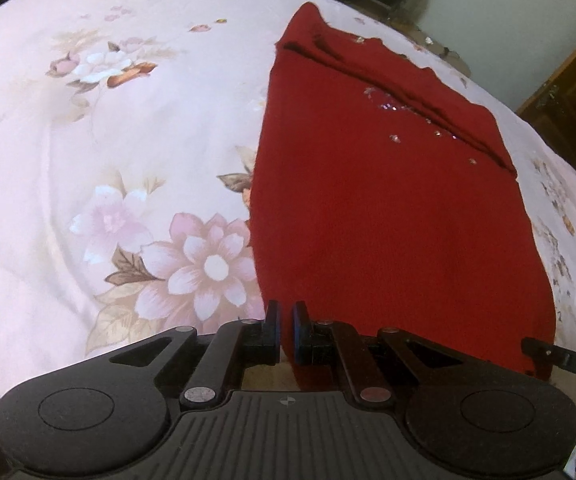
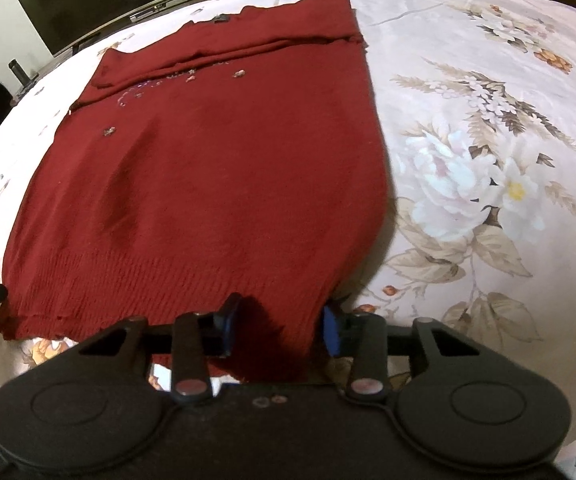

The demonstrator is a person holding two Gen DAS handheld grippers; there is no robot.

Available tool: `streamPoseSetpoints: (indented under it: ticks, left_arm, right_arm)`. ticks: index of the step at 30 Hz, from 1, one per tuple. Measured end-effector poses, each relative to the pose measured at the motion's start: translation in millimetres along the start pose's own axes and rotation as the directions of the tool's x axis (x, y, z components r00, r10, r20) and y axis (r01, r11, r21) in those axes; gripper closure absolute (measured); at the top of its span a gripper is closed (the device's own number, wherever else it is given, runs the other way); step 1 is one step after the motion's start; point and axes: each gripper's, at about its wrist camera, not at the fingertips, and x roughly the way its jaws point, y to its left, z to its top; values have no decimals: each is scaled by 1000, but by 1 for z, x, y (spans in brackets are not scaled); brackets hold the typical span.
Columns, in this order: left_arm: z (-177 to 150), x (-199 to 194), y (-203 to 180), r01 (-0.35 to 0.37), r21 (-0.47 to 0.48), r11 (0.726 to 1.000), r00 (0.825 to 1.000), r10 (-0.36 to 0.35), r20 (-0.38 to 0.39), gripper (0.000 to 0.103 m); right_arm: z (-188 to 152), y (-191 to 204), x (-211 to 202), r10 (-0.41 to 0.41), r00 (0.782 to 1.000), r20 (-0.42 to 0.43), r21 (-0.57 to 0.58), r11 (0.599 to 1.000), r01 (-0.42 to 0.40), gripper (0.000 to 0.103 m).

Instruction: Fold small clothes

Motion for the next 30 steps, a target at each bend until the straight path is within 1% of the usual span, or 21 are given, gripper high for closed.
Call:
streamPoseSetpoints:
  ticks: [3,7,9,11,13,15,16,18,20,22,24,26,27,28,30]
  left_arm:
    - [0,0,1,-16,-8,1000,1000,16,-11,99]
    - [-1,1,5,-11,-24,1000,1000,10,-24,99]
    - [-3,-2,8,0,-46,999,1000,0,5,99]
    - [-4,-6,10,-11,-58,998,998,14,59,99]
    - [-4,-8,10,-5,-69,998,996,11,86,99]
    - [-2,-6,9,14,-57,998,998,-10,69,99]
    - [-2,-5,7,11,-43,999,998,-8,56,99]
    - [0,-3,-3,-35,27,999,999,34,27,99]
    - [2,1,-17,-121,109,987,992,124,-16,99]
    - [3,2,-24,-162,142,977,986,166,-18,99]
    - [4,-1,-24,-156,135,978,988,157,4,99]
    - [5,-4,-18,-96,88,991,995,96,9,99]
    - [6,-4,-15,-79,71,994,997,79,0,100]
    - [8,-3,-15,-91,65,994,996,92,-11,100]
    - [8,-5,-17,-95,76,993,995,95,8,100]
  right_arm:
    - [0,1,1,-3,1000,-1,-3,1000,3,61]
    - [0,0,2,-1,1000,1,-2,1000,1,61]
    - [0,0,2,-2,1000,2,-4,1000,2,61]
    - [0,0,2,-2,1000,3,-3,1000,2,61]
    - [0,0,2,-2,1000,4,-4,1000,2,61]
    - [-1,0,2,-2,1000,5,-8,1000,2,61]
    - [-1,1,2,-2,1000,6,-10,1000,2,61]
    - [-1,1,1,-2,1000,8,-12,1000,3,61]
    - [-1,1,1,-2,1000,10,-13,1000,2,61]
    - [-1,1,1,0,1000,11,-11,1000,1,61]
    - [-2,1,1,0,1000,13,-13,1000,0,61]
    - [-2,0,1,2,1000,14,-13,1000,-2,61]
    - [-2,0,1,3,1000,15,-13,1000,-3,61]
    - [-2,0,1,4,1000,16,-13,1000,-4,61]
    - [-2,-1,1,5,1000,17,-13,1000,-5,61]
